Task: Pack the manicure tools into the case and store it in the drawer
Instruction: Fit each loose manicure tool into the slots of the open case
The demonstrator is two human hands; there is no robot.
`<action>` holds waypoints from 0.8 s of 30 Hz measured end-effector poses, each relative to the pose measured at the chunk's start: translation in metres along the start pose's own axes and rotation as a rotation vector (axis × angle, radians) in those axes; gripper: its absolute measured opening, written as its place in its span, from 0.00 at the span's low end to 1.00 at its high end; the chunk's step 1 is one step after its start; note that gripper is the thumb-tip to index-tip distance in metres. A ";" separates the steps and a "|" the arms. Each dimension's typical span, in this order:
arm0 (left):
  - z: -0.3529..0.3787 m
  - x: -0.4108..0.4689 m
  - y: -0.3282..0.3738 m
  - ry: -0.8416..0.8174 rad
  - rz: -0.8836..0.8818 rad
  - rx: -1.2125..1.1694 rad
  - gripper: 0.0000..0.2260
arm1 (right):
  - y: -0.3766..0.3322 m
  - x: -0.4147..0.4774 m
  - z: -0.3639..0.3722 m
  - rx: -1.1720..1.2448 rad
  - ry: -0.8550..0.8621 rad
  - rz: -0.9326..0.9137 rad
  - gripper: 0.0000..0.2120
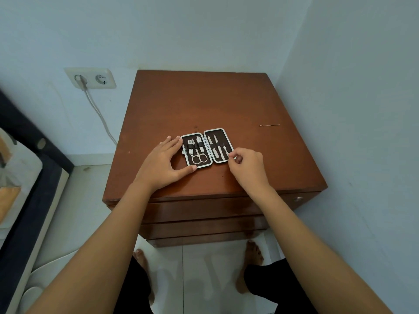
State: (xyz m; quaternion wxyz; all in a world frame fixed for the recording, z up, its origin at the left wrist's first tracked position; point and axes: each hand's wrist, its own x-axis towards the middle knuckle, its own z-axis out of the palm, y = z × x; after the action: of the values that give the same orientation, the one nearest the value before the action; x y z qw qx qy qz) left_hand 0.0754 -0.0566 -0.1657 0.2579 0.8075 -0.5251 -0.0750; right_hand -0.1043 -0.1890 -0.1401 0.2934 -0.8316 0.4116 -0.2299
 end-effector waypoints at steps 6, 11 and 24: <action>0.001 0.001 0.000 0.001 0.008 0.007 0.45 | 0.002 -0.004 -0.003 -0.004 -0.018 -0.036 0.09; 0.000 0.001 0.000 0.006 0.007 0.002 0.45 | -0.003 -0.006 -0.002 -0.304 -0.058 -0.151 0.14; 0.000 0.000 0.001 0.001 0.007 0.002 0.45 | 0.000 -0.006 -0.008 -0.556 -0.170 -0.240 0.19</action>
State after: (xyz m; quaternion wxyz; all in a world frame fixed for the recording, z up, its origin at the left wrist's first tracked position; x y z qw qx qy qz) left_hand 0.0746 -0.0569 -0.1654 0.2577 0.8059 -0.5279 -0.0731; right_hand -0.1131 -0.1865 -0.1354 0.0588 -0.9389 0.3316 -0.0709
